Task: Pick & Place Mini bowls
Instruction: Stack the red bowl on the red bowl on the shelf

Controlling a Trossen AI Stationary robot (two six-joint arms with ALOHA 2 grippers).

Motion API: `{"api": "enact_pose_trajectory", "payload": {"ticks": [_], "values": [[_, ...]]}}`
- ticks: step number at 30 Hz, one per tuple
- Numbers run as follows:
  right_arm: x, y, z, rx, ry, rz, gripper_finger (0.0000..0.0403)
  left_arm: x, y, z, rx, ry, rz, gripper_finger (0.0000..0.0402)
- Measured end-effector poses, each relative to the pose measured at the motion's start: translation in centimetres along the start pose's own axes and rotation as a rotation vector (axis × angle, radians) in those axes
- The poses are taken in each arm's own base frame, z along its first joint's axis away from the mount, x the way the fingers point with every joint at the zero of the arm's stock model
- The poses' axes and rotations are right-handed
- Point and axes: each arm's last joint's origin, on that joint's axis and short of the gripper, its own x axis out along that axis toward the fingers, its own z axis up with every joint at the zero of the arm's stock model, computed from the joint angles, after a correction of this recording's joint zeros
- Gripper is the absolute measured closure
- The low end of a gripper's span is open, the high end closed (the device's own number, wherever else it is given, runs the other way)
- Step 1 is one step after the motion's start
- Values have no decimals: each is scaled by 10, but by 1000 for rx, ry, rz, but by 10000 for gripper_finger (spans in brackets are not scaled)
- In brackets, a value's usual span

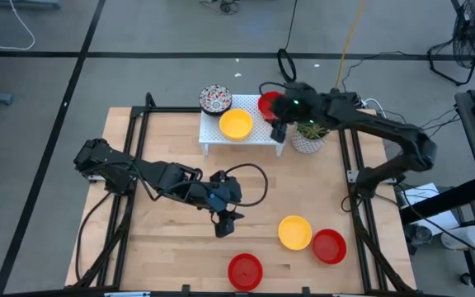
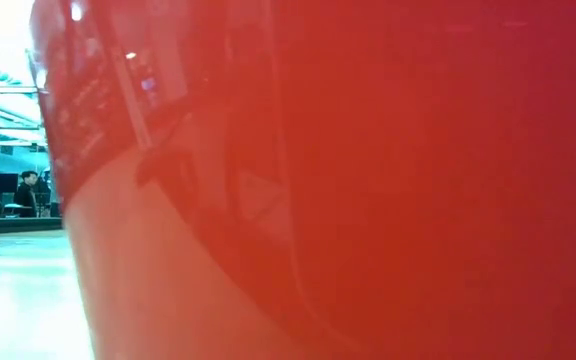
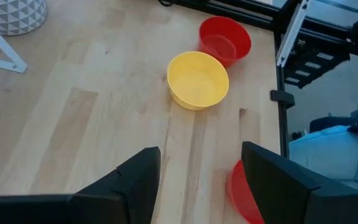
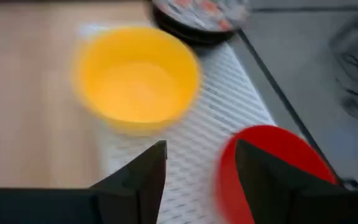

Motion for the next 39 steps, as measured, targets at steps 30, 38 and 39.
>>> {"api": "enact_pose_trajectory", "payload": {"ticks": [30,38,39], "values": [[-96,144,-75,-123,151,746,235,140,-39,-102,-456,419,87,172],[-88,153,-89,-147,161,765,234,154,-54,-116,-503,420,59,172],[-88,154,-90,-148,161,767,234,155,-54,-116,-512,414,64,172]]}}
